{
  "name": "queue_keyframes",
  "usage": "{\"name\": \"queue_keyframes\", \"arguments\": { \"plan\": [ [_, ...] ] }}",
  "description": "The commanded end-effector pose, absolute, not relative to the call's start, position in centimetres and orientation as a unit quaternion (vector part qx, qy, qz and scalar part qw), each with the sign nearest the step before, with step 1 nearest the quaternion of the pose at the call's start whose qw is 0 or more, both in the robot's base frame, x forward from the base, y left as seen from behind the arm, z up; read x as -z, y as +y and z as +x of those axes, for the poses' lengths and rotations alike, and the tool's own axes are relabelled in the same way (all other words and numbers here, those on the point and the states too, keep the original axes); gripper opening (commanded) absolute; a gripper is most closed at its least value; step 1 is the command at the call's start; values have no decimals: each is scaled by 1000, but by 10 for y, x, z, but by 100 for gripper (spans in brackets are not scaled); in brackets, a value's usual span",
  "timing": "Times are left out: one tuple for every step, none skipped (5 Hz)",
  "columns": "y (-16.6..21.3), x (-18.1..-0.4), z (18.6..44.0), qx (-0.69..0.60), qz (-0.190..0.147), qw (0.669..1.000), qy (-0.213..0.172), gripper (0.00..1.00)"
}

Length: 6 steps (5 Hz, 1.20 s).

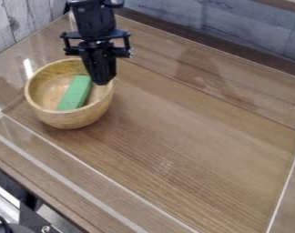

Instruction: Move green object from inside the wooden bowl to the table next to it

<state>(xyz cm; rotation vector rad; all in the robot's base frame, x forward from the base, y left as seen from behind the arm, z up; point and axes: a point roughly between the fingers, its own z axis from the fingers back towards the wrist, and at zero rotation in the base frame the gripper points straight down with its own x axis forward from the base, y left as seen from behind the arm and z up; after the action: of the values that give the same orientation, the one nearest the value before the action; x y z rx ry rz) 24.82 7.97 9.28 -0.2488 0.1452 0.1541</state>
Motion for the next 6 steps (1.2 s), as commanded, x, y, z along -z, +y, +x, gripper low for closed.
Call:
{"name": "queue_keyframes", "arguments": {
  "plan": [
    [85,-123,254,-57,-109,992,35,0],
    [83,-121,254,-67,-111,991,30,0],
    [83,-111,250,-76,-112,990,32,100],
    [76,-116,254,-93,-114,989,27,0],
    [70,-118,258,-114,-115,987,24,0],
    [75,-122,252,-96,-113,989,29,0]
  ]
}}
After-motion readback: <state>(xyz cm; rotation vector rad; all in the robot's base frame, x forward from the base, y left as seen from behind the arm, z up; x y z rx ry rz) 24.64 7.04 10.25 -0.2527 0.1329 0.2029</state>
